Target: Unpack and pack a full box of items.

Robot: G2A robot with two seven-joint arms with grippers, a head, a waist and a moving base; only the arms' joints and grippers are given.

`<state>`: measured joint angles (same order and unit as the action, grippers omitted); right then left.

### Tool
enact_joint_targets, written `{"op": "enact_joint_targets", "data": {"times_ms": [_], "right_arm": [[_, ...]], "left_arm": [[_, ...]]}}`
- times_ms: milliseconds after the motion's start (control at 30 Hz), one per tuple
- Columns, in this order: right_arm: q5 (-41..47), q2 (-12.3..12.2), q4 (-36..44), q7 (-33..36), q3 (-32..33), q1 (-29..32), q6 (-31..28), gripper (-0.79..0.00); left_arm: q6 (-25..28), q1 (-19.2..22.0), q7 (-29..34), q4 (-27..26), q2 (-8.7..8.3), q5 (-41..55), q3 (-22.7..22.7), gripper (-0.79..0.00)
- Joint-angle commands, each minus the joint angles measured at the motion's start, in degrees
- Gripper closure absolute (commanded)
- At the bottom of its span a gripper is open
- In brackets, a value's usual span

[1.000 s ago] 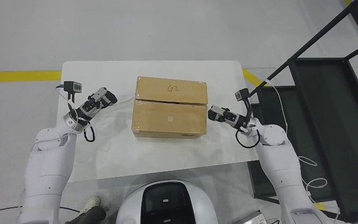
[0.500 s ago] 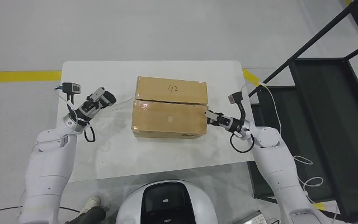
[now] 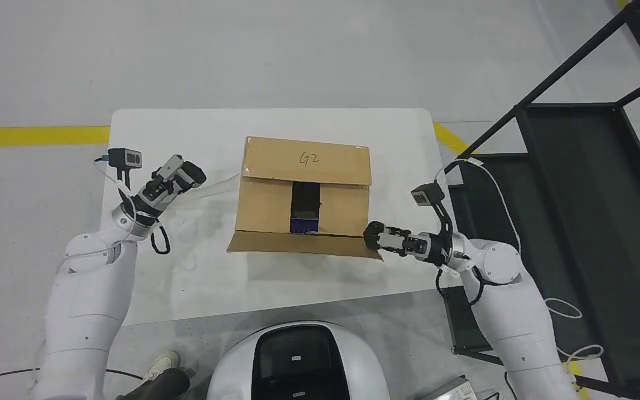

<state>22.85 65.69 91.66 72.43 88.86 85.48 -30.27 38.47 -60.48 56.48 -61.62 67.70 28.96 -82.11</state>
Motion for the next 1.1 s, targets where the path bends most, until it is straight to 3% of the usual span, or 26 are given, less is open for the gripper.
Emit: {"op": "enact_joint_targets", "data": {"times_ms": [0,200,433,667,1067], "right_arm": [[-1.3,-0.2,1.2,0.3,-0.4,1.5,0.9,-0.785],[-12.1,-0.3,-1.5,-4.1,-3.7,1.5,1.3,-0.785],[-17.6,-0.1,-4.6,-10.4,-7.1,0.6,0.2,-0.785],[-23.2,-0.6,-3.8,-14.8,-7.1,1.7,0.7,-0.785],[-10.3,-2.1,8.2,-9.7,-2.7,8.6,4.3,-0.785]], "left_arm": [[0.0,0.0,0.2,0.0,-0.03,0.0,0.2,-0.785],[-0.2,0.7,2.8,0.6,-0.08,1.2,1.2,-0.785],[-0.6,3.3,7.2,3.0,0.1,4.0,3.0,-0.785],[-0.5,7.3,7.5,5.9,0.59,2.5,5.7,-0.785],[0.4,7.3,8.7,5.6,0.76,5.3,6.8,-0.785]]}}
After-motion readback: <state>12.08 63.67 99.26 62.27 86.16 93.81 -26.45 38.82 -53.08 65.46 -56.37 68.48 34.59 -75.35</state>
